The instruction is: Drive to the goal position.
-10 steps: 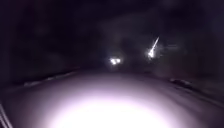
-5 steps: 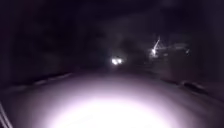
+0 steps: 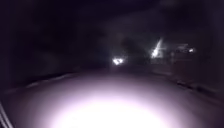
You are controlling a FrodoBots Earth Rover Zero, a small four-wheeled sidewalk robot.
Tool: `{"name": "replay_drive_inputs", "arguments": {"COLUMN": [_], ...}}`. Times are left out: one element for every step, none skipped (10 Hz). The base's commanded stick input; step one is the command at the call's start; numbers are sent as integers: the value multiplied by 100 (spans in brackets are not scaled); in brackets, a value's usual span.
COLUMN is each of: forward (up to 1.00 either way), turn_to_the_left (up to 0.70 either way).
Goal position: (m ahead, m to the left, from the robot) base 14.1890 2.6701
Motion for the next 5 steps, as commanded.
{"name": "replay_drive_inputs", "arguments": {"forward": [100, 100, 100, 100, 100], "turn_to_the_left": [0, 0, 0, 0, 0]}}
